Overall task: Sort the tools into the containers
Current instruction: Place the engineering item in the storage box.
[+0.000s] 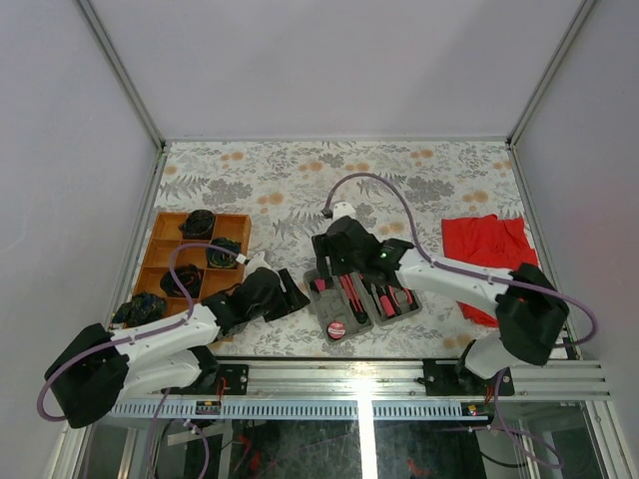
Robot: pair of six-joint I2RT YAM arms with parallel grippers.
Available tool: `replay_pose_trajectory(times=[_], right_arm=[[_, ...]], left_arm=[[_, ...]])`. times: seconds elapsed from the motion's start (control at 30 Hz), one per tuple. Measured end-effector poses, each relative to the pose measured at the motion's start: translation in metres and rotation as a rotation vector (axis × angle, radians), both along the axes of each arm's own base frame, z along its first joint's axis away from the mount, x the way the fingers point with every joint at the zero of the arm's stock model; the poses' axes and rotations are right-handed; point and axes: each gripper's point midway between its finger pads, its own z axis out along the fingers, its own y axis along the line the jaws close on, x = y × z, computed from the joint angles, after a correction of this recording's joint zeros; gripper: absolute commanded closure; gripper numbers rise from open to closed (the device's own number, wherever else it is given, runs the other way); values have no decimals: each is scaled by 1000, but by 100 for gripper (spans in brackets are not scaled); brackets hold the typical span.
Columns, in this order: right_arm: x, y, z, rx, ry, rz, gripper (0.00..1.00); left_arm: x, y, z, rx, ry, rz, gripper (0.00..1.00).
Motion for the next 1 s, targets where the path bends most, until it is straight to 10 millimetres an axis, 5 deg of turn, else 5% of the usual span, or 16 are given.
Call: replay_pose_trajectory(times=[0.2,0.43,0.77,1.0], right_arm=[[2,-42,32,41,-112,-91,32],[5,-115,18,57,-101,-276,34],[-4,-135,0,40,-63,-326,39],[8,-160,-4,33,-37,-419,37]], left_arm=[[-5,-13,-14,-8,48,-60,54],[-3,-25,-14,-51,51,-86,66],[2,-32,-7,-86,44,-73,100],[5,-32,-7,-83,53,-49,100]])
